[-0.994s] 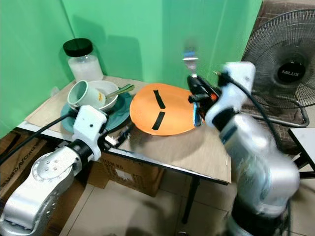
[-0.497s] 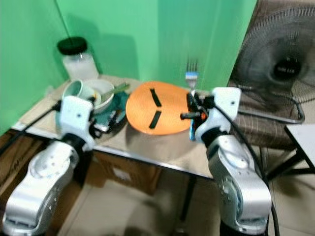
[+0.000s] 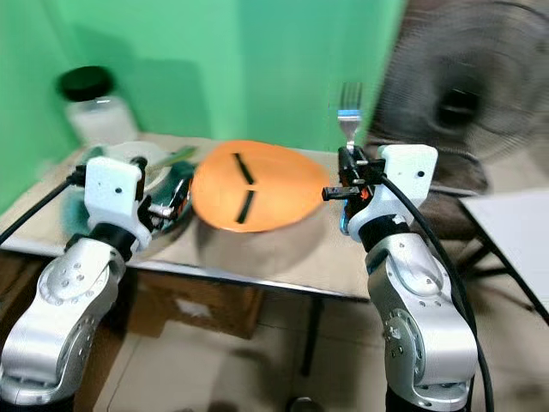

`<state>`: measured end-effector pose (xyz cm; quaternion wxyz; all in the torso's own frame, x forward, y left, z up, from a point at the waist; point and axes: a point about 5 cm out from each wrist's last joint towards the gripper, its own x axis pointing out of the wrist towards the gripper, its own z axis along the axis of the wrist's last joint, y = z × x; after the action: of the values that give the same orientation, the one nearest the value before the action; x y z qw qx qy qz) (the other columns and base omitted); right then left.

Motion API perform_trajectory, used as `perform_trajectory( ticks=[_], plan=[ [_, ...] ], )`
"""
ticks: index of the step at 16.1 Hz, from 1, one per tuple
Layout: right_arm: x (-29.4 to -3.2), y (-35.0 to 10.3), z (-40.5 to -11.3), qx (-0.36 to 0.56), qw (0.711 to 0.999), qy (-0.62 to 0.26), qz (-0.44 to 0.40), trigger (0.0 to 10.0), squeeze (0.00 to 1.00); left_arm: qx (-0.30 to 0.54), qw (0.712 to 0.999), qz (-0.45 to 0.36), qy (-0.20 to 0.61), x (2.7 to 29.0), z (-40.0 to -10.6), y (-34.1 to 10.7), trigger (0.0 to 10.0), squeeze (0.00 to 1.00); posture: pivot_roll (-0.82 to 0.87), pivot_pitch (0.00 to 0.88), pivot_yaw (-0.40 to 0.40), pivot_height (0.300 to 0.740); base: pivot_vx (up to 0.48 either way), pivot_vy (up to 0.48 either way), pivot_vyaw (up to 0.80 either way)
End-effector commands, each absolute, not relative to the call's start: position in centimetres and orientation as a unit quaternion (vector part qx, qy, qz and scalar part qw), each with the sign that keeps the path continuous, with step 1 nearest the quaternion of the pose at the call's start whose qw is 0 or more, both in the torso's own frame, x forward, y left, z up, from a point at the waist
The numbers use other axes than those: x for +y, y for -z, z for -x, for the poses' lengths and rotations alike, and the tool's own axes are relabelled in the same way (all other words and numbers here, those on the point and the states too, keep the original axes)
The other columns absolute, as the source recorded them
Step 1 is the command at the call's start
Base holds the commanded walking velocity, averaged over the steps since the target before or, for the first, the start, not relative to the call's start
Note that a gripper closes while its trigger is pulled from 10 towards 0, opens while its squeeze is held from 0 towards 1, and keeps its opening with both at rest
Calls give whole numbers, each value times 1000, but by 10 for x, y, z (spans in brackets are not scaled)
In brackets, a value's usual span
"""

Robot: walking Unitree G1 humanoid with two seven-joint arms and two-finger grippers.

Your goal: Setting the table

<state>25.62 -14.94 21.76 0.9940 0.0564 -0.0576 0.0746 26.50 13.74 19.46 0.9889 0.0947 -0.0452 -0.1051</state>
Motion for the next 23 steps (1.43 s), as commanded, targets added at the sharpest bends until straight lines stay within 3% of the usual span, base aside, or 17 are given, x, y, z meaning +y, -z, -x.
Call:
perform_trajectory(
  ticks=[1, 9, 15, 23],
  plan=[
    [-150, -211, -255, -51, 995, -69, -57, 10000, 0, -41, 989, -105, 99, 142, -267, -192, 10000, 0, -74, 28, 51, 740, 0, 0, -775],
    [-144, -189, -262, -18, 996, -66, -63, 10000, 0, -39, 992, -108, 53, 158, -259, -184, 10000, 0, -35, 9, -13, 740, 0, 0, -797],
    [-156, -190, -265, -20, 997, -38, -58, 10000, 0, -47, 993, -85, 61, 148, -267, -184, 10000, 0, -47, 0, 10, 740, 0, 0, -800],
    [-149, -186, -271, -10, 998, -55, -42, 10000, 0, -52, 997, -56, 33, 150, -262, -182, 10000, 0, -33, 0, -33, 740, 0, 0, -800]
  ],
)
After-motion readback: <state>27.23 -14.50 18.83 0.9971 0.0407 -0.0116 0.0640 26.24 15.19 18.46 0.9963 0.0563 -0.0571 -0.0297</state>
